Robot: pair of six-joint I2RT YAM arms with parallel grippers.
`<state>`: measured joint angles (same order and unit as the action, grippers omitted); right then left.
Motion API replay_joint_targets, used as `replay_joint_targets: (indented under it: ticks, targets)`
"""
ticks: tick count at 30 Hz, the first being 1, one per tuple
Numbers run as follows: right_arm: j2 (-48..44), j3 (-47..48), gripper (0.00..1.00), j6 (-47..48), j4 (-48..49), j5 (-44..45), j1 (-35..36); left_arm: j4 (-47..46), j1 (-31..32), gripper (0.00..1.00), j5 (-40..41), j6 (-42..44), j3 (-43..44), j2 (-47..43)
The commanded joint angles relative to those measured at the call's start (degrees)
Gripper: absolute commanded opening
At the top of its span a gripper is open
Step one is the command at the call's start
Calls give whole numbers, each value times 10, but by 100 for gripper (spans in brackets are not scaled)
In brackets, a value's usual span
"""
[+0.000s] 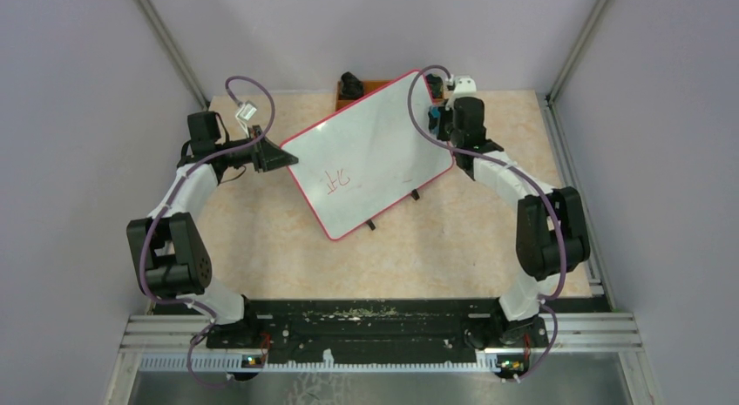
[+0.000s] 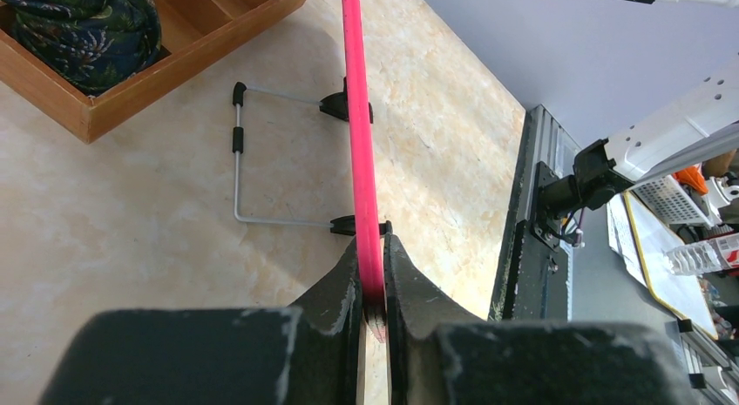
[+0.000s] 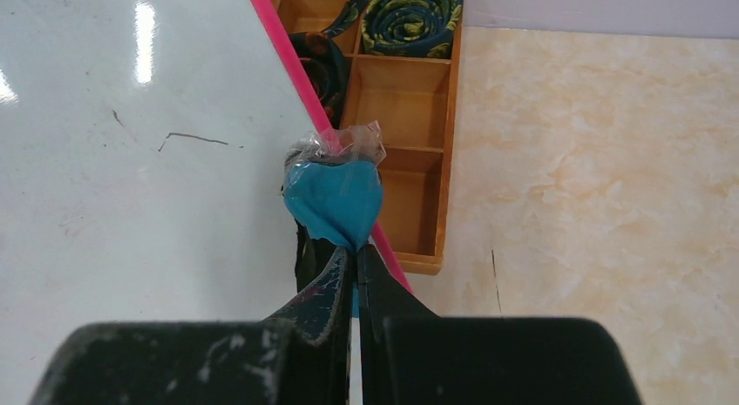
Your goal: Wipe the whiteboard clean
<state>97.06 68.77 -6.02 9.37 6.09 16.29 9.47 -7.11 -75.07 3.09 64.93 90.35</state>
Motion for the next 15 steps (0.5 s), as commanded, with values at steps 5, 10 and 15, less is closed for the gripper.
replay_joint_targets:
  ticks: [5,10,15]
  targets:
    - [-8,-7,0,-21,52,-51,27,-8,2,0,4,42,18,7]
    - [-16,-26,0,-29,57,-53,80,-7,3,0,2,41,19,6]
    - [-19,-41,0,-31,53,-45,132,-6,2,0,2,41,19,1]
